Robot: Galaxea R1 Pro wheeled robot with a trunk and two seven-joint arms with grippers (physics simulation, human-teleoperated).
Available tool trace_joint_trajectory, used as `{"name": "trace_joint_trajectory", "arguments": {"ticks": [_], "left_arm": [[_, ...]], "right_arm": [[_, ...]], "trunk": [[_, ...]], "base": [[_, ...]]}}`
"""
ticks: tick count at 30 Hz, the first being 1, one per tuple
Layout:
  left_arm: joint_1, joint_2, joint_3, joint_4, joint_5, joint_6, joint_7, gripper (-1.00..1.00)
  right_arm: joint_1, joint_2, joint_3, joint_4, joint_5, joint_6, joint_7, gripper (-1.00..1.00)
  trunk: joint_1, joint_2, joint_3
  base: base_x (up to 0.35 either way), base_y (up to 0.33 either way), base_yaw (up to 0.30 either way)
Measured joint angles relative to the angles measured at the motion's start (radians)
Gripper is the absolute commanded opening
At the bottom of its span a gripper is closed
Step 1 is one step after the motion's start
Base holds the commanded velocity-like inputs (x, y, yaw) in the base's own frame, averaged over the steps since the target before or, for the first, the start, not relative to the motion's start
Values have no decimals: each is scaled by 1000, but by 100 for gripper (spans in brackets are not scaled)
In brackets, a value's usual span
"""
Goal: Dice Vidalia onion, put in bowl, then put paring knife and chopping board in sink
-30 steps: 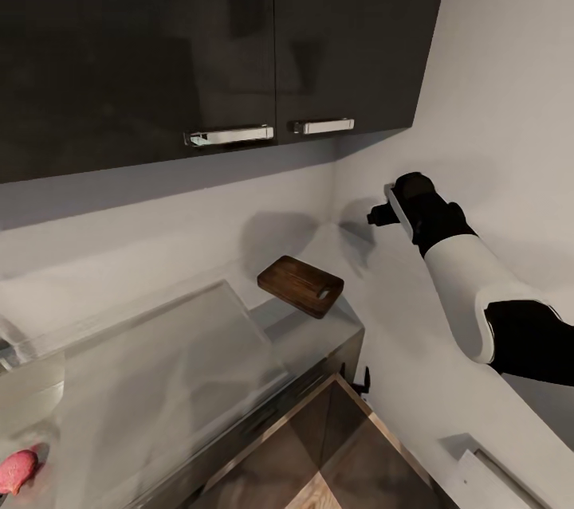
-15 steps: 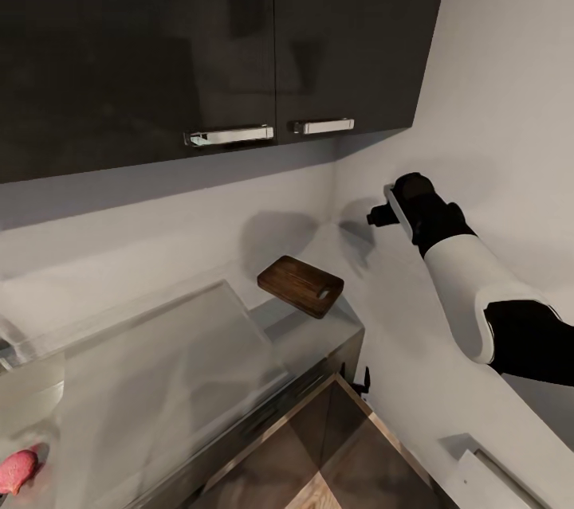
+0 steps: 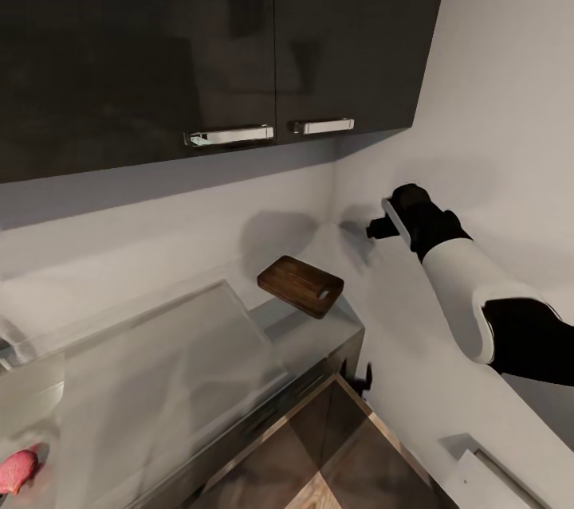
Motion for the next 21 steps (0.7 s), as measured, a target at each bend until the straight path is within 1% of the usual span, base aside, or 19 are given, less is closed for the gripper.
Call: {"name": "trace_joint_trajectory", "arguments": {"ticks": [3, 5, 7, 8, 10, 14, 21], "left_arm": [[0, 0, 0, 0, 0, 0, 0, 100], [0, 0, 0, 0, 0, 0, 0, 100], [0, 0, 0, 0, -1, 0, 0, 100], [0, 0, 0, 0, -1, -1, 0, 100], [0, 0, 0, 0, -1, 0, 0, 100], [0, 0, 0, 0, -1, -1, 0, 100], [0, 0, 0, 0, -1, -1, 0, 100]], "right_arm": [[0, 1, -1, 43, -2, -27, 4, 100], [0, 1, -1, 72, -4, -59, 18, 100], [0, 3, -2, 122, -10, -114, 63, 100], [0, 3, -2, 131, -10, -124, 75, 100], [0, 4, -4, 152, -9, -157, 118, 100], [0, 2, -6, 158, -8, -169, 139, 100], [0, 1, -8, 157, -6, -172, 144, 100]], "trunk": [[0, 0, 0], [0, 0, 0], [0, 0, 0], [0, 0, 0], [0, 0, 0], [0, 0, 0], [0, 0, -5]], "base": [[0, 0, 0], [0, 0, 0], [0, 0, 0], [0, 0, 0], [0, 0, 0], [0, 0, 0], [0, 0, 0]]}}
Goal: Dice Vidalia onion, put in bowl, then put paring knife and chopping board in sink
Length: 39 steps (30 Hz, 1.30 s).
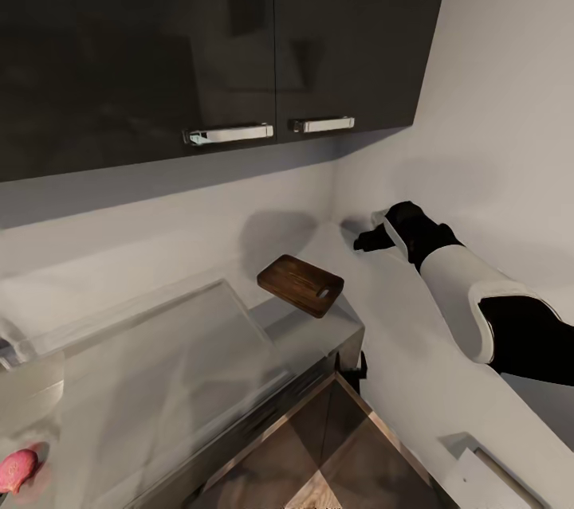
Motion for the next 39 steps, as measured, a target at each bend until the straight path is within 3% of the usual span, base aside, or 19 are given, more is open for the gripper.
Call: {"name": "trace_joint_trajectory", "arguments": {"ticks": [39], "left_arm": [[0, 0, 0, 0, 0, -1, -2, 100]], "right_arm": [[0, 4, 1, 4, -1, -2, 2, 100]], "trunk": [[0, 0, -61]], "base": [[0, 0, 0]]}}
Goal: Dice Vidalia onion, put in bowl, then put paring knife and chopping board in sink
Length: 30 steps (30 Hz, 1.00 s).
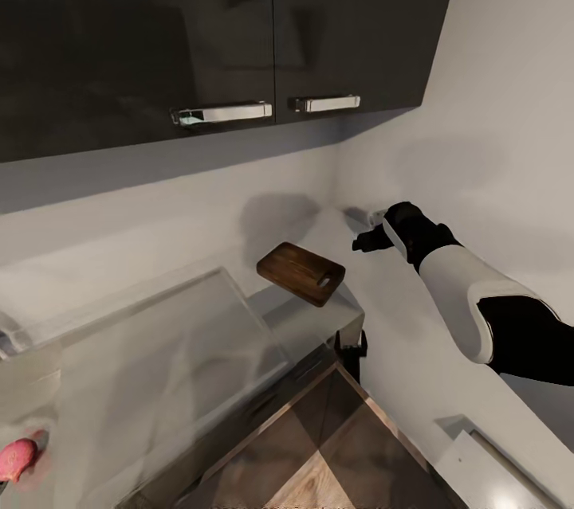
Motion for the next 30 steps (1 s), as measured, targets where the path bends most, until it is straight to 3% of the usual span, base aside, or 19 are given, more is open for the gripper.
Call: {"name": "trace_joint_trajectory", "arguments": {"ticks": [30], "left_arm": [[0, 0, 0, -1, 0, 0, 0, 100]], "right_arm": [[0, 1, 0, -6, 1, 0, -4, 100]], "trunk": [[0, 0, -48]], "base": [[0, 0, 0]]}}
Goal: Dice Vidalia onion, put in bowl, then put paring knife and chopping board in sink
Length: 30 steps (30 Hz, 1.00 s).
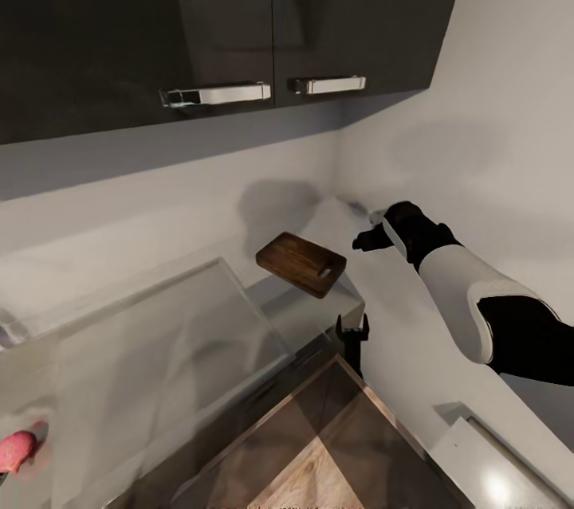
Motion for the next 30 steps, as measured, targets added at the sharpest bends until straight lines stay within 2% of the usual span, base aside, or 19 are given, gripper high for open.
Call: {"name": "trace_joint_trajectory", "arguments": {"ticks": [15, 16, 17, 23, 30], "left_arm": [[0, 0, 0, 0, 0, 0, 0, 100], [0, 0, 0, 0, 0, 0, 0, 100], [0, 0, -1, 0, 0, 0, 0, 100], [0, 0, -1, 0, 0, 0, 0, 100], [0, 0, -1, 0, 0, 0, 0, 100]], "right_arm": [[0, 6, 1, -4, -4, 0, 4, 100], [0, 10, 1, -5, -8, 0, 4, 100], [0, 31, -1, -5, -31, -2, 4, 100], [0, 71, -1, -4, -86, -3, -2, 100], [0, 80, -2, 7, -98, -61, -5, 100]], "trunk": [[0, 0, -9], [0, 0, -9], [0, 0, -9], [0, 0, -9], [0, 0, -9]], "base": [[0, 0, 0], [0, 0, 0], [0, 0, 0], [0, 0, 0], [0, 0, 0]]}}
